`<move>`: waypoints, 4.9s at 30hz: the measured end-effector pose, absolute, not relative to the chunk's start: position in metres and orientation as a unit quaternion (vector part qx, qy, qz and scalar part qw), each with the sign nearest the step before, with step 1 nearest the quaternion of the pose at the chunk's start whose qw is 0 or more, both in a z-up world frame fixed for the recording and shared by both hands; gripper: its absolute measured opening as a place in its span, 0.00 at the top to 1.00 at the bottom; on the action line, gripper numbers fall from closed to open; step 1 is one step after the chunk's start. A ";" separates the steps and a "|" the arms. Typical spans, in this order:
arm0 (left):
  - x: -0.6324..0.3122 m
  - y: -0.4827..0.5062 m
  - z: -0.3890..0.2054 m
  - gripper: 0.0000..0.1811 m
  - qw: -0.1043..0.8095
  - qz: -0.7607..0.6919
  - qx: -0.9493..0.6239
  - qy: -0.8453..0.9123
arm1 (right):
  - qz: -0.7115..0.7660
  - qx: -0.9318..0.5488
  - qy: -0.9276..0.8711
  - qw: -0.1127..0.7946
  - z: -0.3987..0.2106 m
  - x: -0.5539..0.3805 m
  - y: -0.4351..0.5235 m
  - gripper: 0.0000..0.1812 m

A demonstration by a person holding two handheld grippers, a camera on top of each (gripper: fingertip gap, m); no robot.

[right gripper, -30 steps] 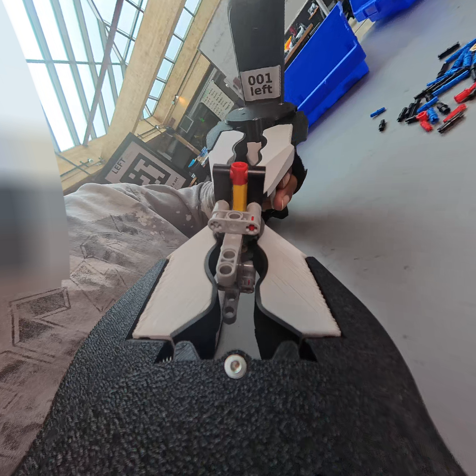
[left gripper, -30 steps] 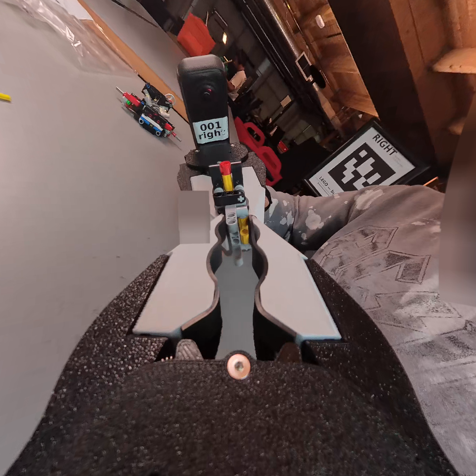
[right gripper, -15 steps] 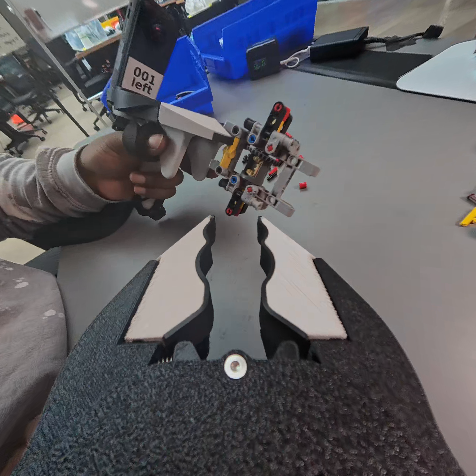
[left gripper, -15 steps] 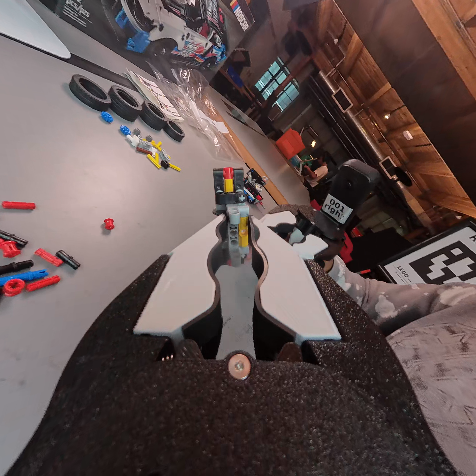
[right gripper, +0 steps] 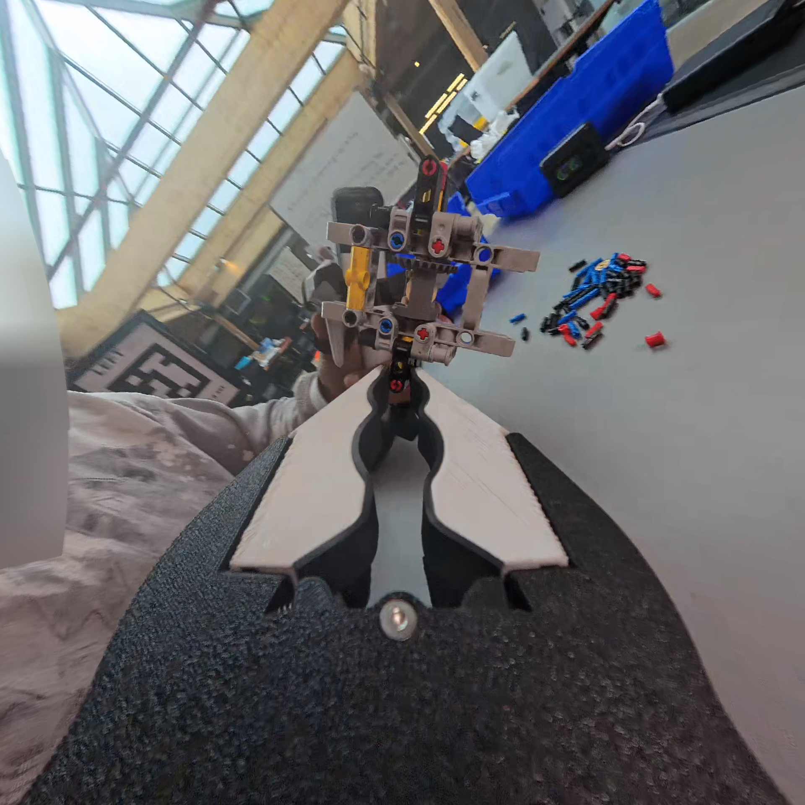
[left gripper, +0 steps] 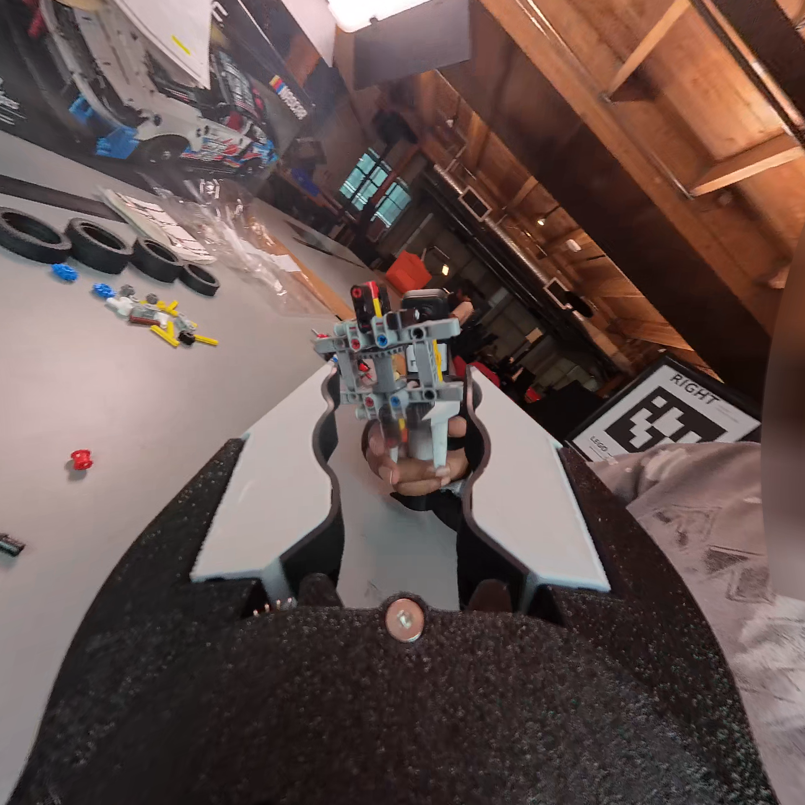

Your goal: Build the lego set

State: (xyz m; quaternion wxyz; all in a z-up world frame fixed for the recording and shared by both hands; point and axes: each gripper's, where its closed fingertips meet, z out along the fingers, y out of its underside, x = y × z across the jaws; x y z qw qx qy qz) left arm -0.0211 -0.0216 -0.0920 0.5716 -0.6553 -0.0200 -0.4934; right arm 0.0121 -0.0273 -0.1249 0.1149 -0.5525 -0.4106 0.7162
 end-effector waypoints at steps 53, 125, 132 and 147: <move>0.032 -0.044 -0.111 0.98 0.467 -0.551 -0.686 0.091 | 0.699 -0.477 -0.509 0.157 -0.114 0.032 -0.044 0.98; 0.021 -0.050 -0.146 0.90 0.531 -0.281 -0.746 0.288 | 0.435 -0.394 -0.698 0.411 -0.149 0.038 -0.024 0.81; 0.025 -0.051 -0.154 0.89 0.531 -0.247 -0.744 0.323 | 0.389 -0.340 -0.730 0.447 -0.159 0.037 -0.034 0.96; 0.017 -0.051 -0.163 0.88 0.551 -0.121 -0.725 0.395 | 0.244 -0.214 -0.744 0.584 -0.162 0.029 -0.037 0.95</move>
